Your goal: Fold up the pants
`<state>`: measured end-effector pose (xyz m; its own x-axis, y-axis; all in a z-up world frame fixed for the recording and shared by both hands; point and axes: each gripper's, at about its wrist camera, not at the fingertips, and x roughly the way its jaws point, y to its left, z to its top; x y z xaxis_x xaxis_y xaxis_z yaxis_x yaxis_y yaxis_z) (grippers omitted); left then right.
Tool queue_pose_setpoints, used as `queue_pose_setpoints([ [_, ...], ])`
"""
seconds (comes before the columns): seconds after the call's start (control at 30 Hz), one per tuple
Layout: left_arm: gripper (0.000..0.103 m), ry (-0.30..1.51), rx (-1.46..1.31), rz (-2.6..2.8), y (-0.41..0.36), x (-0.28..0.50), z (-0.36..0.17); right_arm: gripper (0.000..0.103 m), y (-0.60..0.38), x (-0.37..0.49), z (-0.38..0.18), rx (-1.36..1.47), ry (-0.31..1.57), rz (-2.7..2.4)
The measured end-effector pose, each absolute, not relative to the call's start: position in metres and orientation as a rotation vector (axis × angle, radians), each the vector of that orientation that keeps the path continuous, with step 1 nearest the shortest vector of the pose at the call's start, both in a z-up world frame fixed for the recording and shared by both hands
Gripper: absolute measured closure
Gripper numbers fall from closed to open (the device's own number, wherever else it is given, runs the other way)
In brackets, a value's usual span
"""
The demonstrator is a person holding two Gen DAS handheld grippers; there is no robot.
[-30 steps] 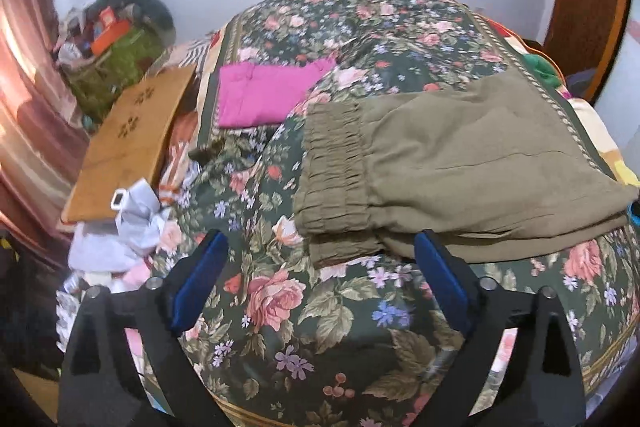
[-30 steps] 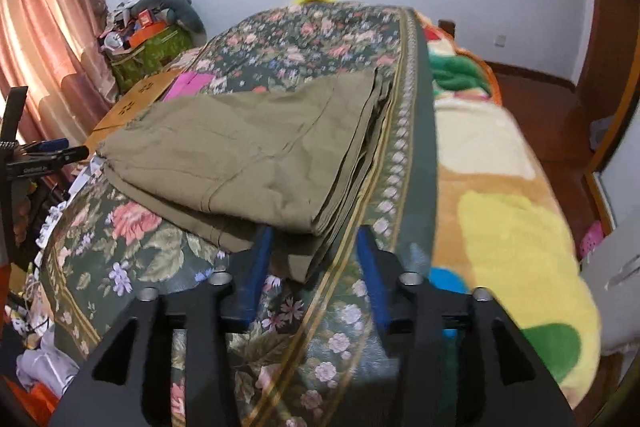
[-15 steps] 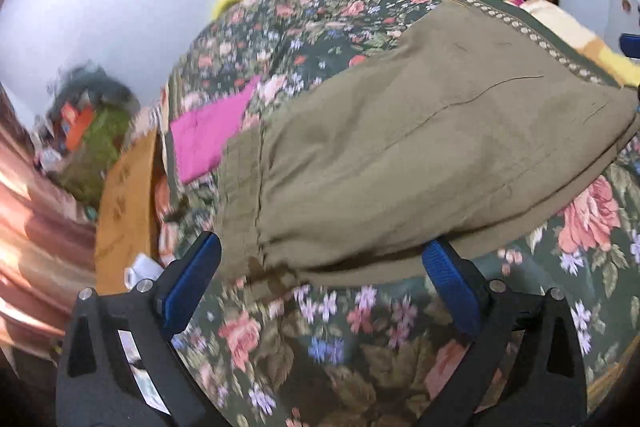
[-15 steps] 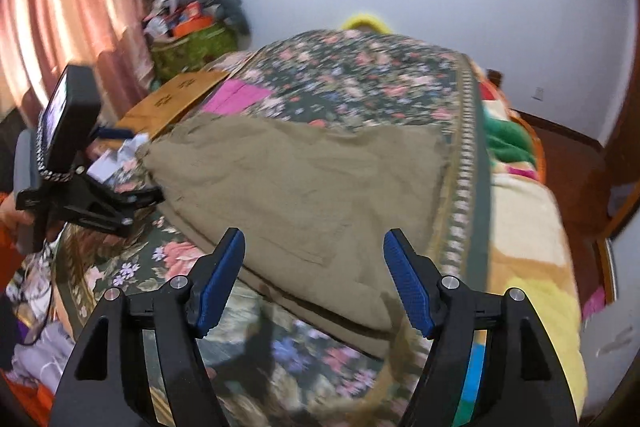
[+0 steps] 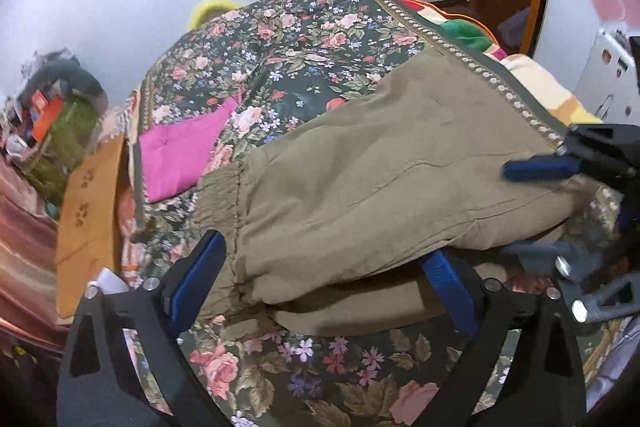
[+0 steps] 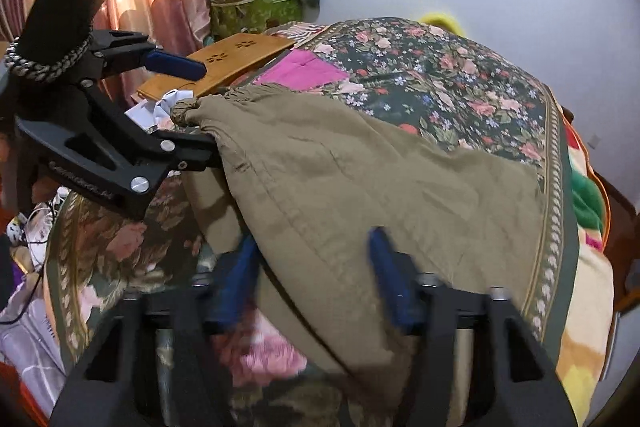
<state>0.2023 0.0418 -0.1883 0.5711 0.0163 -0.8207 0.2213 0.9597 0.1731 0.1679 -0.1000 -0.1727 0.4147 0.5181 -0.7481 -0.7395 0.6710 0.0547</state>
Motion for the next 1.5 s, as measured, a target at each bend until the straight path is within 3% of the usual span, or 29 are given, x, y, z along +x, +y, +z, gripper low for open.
queue_pose_setpoints([
  [0.13, 0.029, 0.965, 0.265, -0.171, 0.039, 0.195, -0.196, 0.087, -0.100, 0.167, -0.166, -0.286, 0.794, 0.829],
  [0.2, 0.044, 0.966, 0.295, -0.169, 0.034, 0.190, -0.202, 0.090, -0.098, 0.163, -0.164, -0.307, 0.779, 0.830],
  [0.27, 0.065, 0.972, 0.318, -0.169, 0.031, 0.187, -0.208, 0.093, -0.096, 0.158, -0.163, -0.330, 0.769, 0.834],
  [0.33, 0.077, 0.968, 0.320, -0.168, 0.029, 0.184, -0.210, 0.094, -0.096, 0.155, -0.164, -0.340, 0.766, 0.837],
  [0.43, 0.081, 0.945, 0.308, -0.155, 0.030, 0.177, -0.206, 0.095, -0.096, 0.151, -0.164, -0.341, 0.768, 0.841],
  [0.63, 0.081, 0.961, 0.257, -0.174, 0.035, 0.167, -0.204, 0.094, -0.097, 0.145, -0.166, -0.334, 0.784, 0.845],
  [0.83, 0.079, 1.006, 0.227, -0.170, 0.038, 0.160, -0.212, 0.087, -0.101, 0.146, -0.171, -0.287, 0.845, 0.842],
  [0.97, 0.069, 1.003, 0.182, -0.176, 0.046, 0.155, -0.203, 0.078, -0.111, 0.144, -0.164, -0.242, 0.865, 0.843],
  [1.1, 0.059, 0.973, 0.138, -0.165, 0.057, 0.151, -0.186, 0.078, -0.119, 0.144, -0.153, -0.173, 0.860, 0.851],
  [1.23, 0.038, 0.922, 0.078, -0.144, 0.071, 0.156, -0.168, 0.076, -0.121, 0.154, -0.140, -0.101, 0.839, 0.842],
  [1.5, 0.029, 0.943, -0.011, -0.084, 0.094, 0.194, -0.170, 0.058, -0.108, 0.182, -0.152, -0.047, 0.876, 0.783],
])
